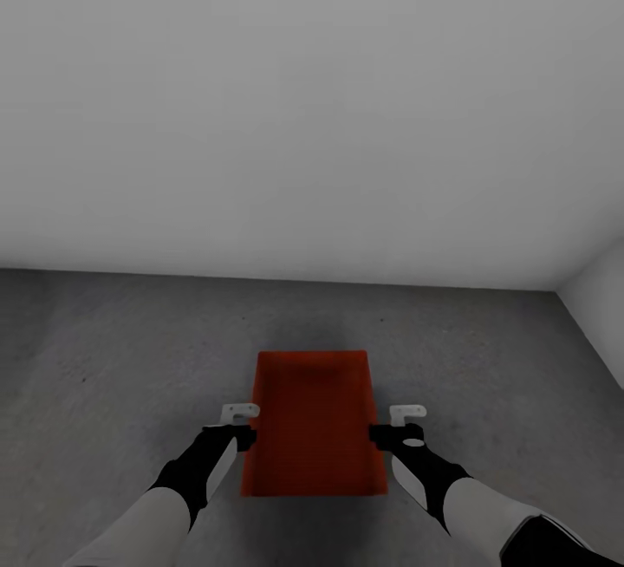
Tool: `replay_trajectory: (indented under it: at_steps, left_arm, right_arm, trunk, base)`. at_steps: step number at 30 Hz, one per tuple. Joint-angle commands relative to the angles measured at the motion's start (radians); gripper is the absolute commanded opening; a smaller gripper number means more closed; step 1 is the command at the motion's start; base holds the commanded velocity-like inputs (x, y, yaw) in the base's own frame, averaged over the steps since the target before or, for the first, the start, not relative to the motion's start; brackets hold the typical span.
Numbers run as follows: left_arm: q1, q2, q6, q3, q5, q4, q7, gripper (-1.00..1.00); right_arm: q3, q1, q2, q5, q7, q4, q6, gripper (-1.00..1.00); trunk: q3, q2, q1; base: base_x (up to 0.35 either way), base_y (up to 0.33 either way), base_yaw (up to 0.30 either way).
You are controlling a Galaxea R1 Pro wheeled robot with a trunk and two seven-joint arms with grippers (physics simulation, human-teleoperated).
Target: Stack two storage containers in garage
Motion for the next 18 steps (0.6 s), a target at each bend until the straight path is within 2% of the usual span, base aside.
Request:
replay_trajectory:
  at_steps: [1, 13, 18]
  left_arm:
    - [0.000, 0.000, 0.005, 0.000, 0.002, -0.002, 0.004, 1.00]
    - [0.000, -0.001, 0.005, -0.001, 0.000, -0.003, 0.004, 1.00]
    - [0.000, -0.001, 0.005, -0.001, -0.002, -0.006, 0.004, 1.00]
  right_arm:
    - [0.009, -0.001, 0.000, -0.010, -0.005, 0.000, -0.001, 1.00]
    - [0.008, -0.001, -0.002, -0.011, -0.006, 0.000, -0.003, 1.00]
    - [0.008, -0.001, -0.002, -0.011, -0.006, 0.000, -0.003, 1.00]
  trunk:
    - [0.002, 0.007, -0.004]
    - [0.040, 0.091, -0.050]
    - [0.041, 0.091, -0.050]
  base:
    - [0.000, 0.000, 0.000]
    - [0.000, 0.000, 0.000]
    - [0.000, 0.000, 0.000]
